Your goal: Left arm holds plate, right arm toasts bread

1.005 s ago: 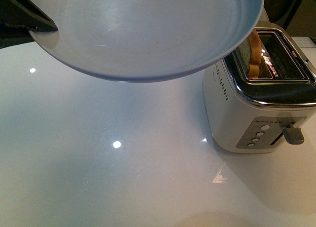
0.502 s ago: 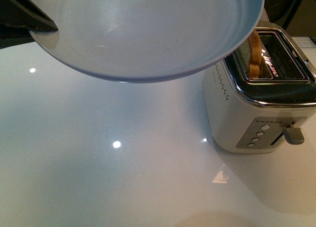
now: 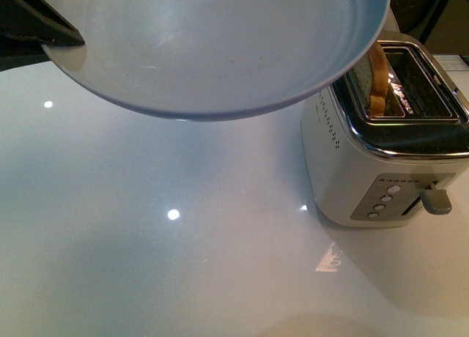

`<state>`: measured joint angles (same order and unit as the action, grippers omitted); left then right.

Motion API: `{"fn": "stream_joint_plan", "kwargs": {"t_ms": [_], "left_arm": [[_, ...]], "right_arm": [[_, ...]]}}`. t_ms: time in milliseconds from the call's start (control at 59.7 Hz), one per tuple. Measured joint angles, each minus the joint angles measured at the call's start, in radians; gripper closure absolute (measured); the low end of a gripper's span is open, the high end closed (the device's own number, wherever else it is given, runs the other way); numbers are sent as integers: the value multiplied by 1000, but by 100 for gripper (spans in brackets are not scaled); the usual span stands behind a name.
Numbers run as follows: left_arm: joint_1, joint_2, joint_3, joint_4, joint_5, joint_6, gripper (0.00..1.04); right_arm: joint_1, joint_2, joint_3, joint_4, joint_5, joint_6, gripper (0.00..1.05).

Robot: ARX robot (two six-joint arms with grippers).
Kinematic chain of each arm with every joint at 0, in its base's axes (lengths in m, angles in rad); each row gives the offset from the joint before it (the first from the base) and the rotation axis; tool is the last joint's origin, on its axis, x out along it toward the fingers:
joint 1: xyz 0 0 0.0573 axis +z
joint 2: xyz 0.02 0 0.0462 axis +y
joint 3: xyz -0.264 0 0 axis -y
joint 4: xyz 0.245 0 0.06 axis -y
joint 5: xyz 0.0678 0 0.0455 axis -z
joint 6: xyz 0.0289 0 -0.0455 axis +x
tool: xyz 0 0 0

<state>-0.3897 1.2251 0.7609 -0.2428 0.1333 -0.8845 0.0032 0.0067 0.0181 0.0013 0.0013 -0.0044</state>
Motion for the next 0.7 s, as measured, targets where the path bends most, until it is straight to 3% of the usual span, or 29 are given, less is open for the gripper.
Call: {"fn": "stream_joint_plan", "kwargs": {"t_ms": [519,703], "left_arm": [[0,0,0,0,0,0,102],[0,0,0,0,0,0,102]], "right_arm": [[0,0,0,0,0,1,8],[0,0,0,0,0,1,9]]}}
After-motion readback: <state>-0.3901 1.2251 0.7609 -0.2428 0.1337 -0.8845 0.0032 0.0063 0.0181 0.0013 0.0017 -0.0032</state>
